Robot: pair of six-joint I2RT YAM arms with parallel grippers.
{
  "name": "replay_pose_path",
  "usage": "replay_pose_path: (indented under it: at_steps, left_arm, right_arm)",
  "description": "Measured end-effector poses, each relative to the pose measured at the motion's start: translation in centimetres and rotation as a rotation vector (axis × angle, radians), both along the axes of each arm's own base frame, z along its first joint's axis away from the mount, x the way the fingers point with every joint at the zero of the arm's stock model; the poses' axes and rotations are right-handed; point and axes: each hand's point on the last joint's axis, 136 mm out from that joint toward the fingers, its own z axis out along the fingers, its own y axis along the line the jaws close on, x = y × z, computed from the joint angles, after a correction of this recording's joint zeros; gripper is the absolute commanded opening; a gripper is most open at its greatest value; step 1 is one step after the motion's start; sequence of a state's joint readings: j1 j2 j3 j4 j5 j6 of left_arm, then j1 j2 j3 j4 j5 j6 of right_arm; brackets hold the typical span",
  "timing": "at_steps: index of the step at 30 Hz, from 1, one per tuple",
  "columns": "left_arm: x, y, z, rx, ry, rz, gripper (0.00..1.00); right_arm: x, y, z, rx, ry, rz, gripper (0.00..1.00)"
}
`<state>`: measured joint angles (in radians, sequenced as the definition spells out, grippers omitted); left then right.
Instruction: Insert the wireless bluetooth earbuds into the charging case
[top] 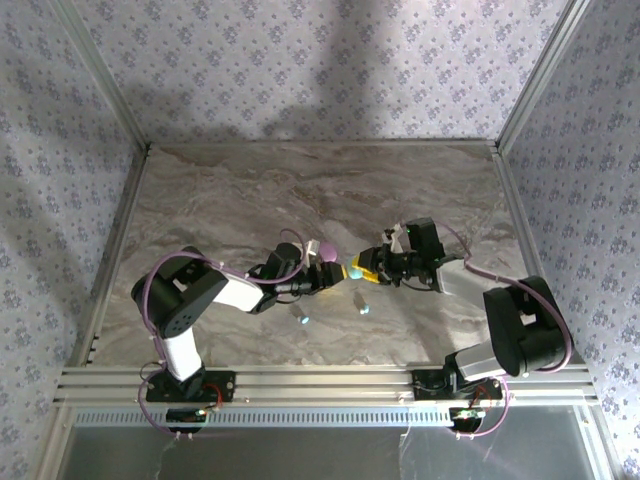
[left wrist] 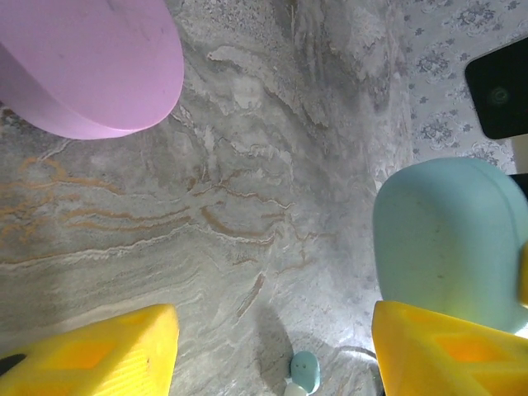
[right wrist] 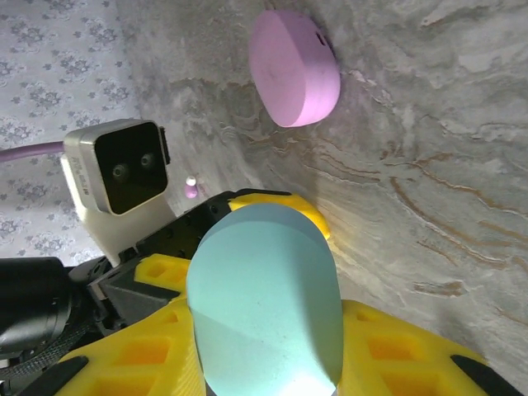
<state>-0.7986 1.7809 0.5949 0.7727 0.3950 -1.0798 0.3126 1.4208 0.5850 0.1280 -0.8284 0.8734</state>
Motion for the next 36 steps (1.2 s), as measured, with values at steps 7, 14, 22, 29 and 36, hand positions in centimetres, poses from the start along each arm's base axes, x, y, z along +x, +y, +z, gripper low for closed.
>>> replay_pose_path:
  at_steps: [7,14,22,29,36]
  left_arm:
    - [0.0,0.6,-0.1,0.013,0.0,0.006,0.6]
    - [-0.1,1.4,1.2,-0.006,-0.024,0.012,0.49]
    - [1.8,3.1,1.2,0.002,-0.015,0.073,0.48]
    - [1.6,3.5,0.5,0.03,0.003,0.072,0.48]
    - [1.6,4.0,0.7,0.041,-0.004,0.073,0.48]
  right_arm:
    - [-0.3,-0.2,-0.2,-0.015,0.003,0.005,0.33]
    - [-1.5,-0.4,-1.9,-0.116,0.018,0.033,0.33]
    - [-2.3,-0.1,-3.4,-0.416,-0.051,0.133,0.33]
    - [-2.8,-0.5,-5.5,-0.687,-0.084,0.216,0.34]
    - [-2.5,-0.9,-6.1,-0.85,-0.118,0.247,0.43]
